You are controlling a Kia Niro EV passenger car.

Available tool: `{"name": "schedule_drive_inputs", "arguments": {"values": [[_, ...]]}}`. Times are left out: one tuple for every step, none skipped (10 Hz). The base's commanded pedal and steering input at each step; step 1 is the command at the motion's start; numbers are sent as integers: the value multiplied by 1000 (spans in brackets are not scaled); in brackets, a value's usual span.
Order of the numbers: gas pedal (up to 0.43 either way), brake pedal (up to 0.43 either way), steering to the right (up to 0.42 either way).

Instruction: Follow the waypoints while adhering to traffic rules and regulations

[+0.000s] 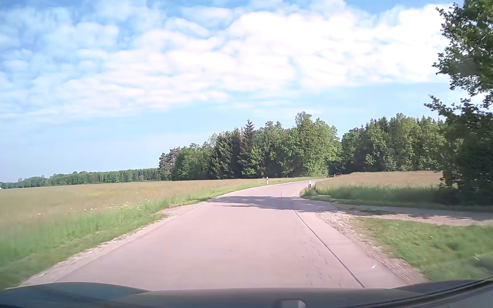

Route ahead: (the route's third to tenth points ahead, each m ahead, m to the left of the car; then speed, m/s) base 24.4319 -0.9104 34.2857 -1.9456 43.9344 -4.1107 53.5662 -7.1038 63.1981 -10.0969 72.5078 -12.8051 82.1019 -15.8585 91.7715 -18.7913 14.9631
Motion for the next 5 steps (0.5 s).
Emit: {"name": "schedule_drive_inputs", "arguments": {"values": [[0, 165, 3], [0, 165, 3], [0, 159, 3], [0, 24, 3], [0, 0, 3]]}}
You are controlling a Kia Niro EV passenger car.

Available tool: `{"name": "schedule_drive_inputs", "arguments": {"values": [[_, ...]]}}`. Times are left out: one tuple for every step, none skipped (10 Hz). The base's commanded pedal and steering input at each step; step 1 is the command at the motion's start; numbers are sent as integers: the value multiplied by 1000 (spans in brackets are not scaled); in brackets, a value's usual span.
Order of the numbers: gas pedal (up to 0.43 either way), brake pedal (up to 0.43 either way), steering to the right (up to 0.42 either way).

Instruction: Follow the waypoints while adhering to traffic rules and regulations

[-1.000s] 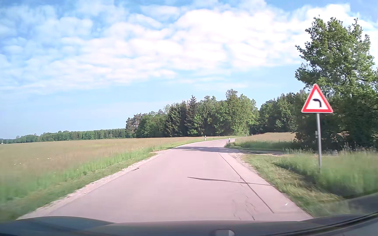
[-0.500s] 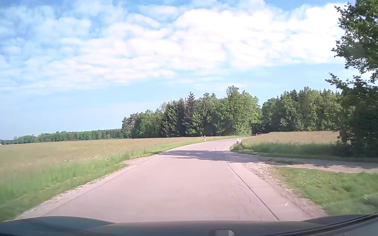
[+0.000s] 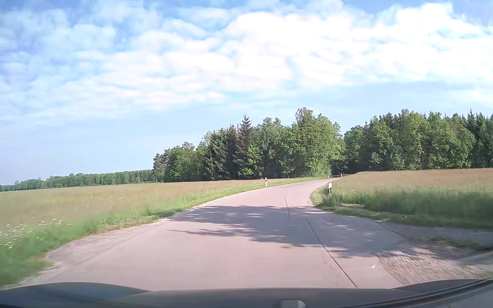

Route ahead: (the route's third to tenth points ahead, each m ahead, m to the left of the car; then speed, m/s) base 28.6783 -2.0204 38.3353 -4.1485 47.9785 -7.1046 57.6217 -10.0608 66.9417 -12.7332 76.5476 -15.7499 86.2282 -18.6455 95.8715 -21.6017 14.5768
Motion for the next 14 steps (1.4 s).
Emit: {"name": "schedule_drive_inputs", "arguments": {"values": [[0, 0, 7], [0, 0, 12], [0, 0, 15], [0, 0, 18], [39, 0, 24], [98, 0, 31], [118, 0, 37], [118, 0, 43], [130, 0, 45], [130, 0, 45], [130, 0, 45], [130, 0, 42], [130, 0, 39], [130, 0, 39]]}}
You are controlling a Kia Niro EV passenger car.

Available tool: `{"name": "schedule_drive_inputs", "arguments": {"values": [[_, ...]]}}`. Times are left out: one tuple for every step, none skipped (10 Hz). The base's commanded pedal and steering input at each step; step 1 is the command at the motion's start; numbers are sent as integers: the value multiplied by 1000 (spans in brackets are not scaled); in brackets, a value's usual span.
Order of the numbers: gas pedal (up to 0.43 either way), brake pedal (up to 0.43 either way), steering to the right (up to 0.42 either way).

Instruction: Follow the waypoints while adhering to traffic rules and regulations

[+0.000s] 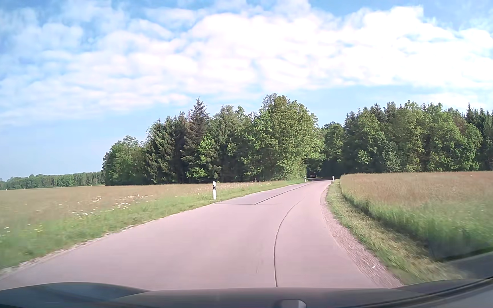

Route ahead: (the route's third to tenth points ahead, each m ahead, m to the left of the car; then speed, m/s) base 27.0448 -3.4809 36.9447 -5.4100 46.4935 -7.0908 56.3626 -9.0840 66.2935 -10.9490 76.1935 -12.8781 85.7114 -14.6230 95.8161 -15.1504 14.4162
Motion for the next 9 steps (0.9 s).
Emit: {"name": "schedule_drive_inputs", "arguments": {"values": [[130, 0, 39], [130, 0, 39], [130, 0, 39], [130, 0, 38], [130, 0, 38], [130, 0, 38], [130, 0, 38], [130, 0, 37], [130, 0, 37]]}}
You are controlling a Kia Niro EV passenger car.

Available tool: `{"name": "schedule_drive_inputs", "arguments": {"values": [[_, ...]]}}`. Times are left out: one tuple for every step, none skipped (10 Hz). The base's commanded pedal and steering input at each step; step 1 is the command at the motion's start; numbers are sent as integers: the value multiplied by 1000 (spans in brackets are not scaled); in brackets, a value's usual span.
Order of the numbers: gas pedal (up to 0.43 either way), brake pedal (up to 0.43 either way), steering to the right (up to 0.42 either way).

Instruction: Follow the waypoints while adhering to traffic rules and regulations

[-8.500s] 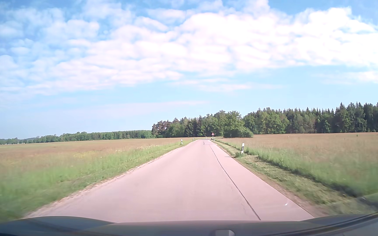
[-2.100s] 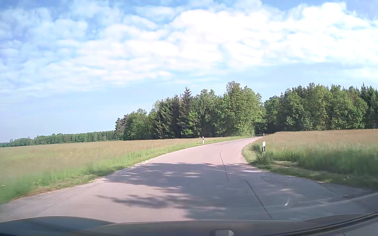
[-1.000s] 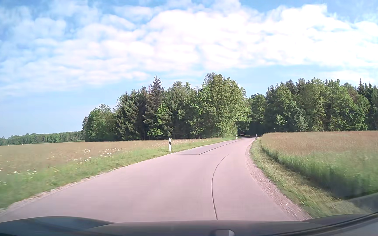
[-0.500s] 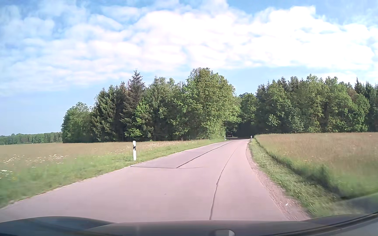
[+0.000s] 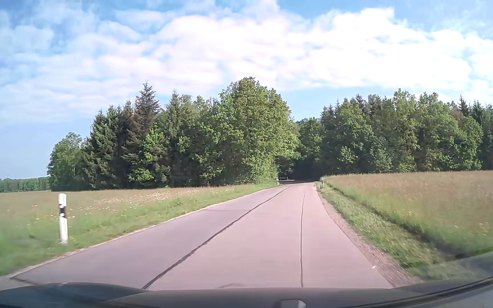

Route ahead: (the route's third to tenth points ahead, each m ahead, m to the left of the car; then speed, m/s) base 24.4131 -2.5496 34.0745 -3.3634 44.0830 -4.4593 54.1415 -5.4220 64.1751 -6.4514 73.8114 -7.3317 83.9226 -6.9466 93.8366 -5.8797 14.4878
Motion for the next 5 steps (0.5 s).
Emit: {"name": "schedule_drive_inputs", "arguments": {"values": [[130, 0, 37], [130, 0, 38], [118, 0, 37], [118, 0, 37], [118, 0, 35]]}}
